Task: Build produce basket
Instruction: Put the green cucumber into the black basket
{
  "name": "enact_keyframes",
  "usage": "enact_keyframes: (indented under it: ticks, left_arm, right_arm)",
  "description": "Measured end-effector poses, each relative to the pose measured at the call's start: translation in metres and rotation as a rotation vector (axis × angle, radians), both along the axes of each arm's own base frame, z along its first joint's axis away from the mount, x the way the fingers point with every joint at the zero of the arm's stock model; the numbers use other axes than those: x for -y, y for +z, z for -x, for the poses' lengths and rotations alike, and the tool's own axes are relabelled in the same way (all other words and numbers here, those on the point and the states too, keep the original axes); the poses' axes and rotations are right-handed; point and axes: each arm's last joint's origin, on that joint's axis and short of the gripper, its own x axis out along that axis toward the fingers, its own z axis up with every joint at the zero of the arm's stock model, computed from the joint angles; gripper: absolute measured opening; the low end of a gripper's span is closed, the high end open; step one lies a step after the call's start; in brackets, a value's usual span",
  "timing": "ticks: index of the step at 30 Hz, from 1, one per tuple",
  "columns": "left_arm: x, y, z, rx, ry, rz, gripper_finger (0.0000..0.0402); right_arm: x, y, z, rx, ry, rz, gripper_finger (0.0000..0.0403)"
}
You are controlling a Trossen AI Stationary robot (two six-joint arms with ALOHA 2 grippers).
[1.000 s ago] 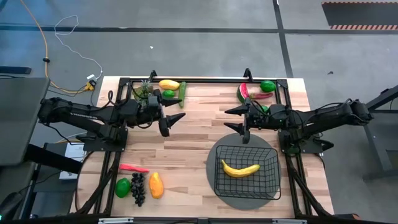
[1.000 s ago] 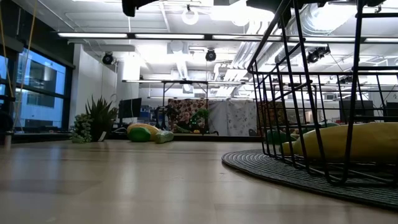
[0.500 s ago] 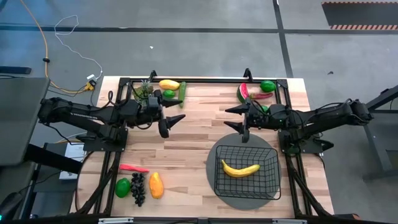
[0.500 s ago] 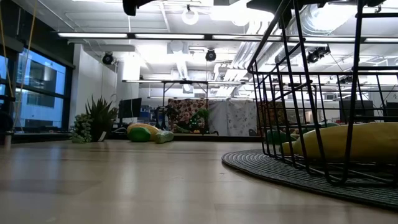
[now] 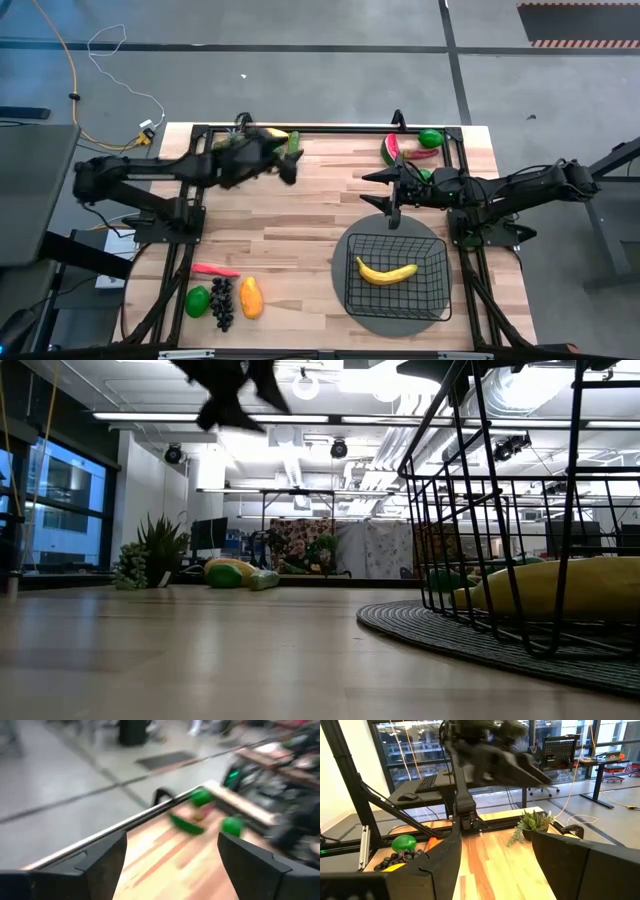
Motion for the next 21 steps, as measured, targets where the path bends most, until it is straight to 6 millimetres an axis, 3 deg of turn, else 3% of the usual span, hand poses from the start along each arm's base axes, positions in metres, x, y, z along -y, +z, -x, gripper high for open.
enact_keyframes:
  ticks: [5,9,15,21]
  left_arm:
    - [-0.051,-0.043,-0.014,-0.147,0.134,0.196,0.03]
    - [-0.079,-0.085,-0.021,-0.206,0.209,0.342,0.03]
    - [-0.099,-0.131,-0.026,-0.266,0.3,0.452,0.03]
    - [-0.105,-0.153,-0.03,-0.308,0.324,0.47,0.03]
  right_arm:
    - [0.0,0.0,0.0,0.001,0.0,-0.013,0.0224]
    - [0.0,0.0,0.0,0.001,0.001,-0.028,0.0224]
    - [0.0,0.0,0.0,0.001,0.001,-0.029,0.0224]
    - [0.001,0.0,0.0,0.001,-0.03,-0.027,0.0224]
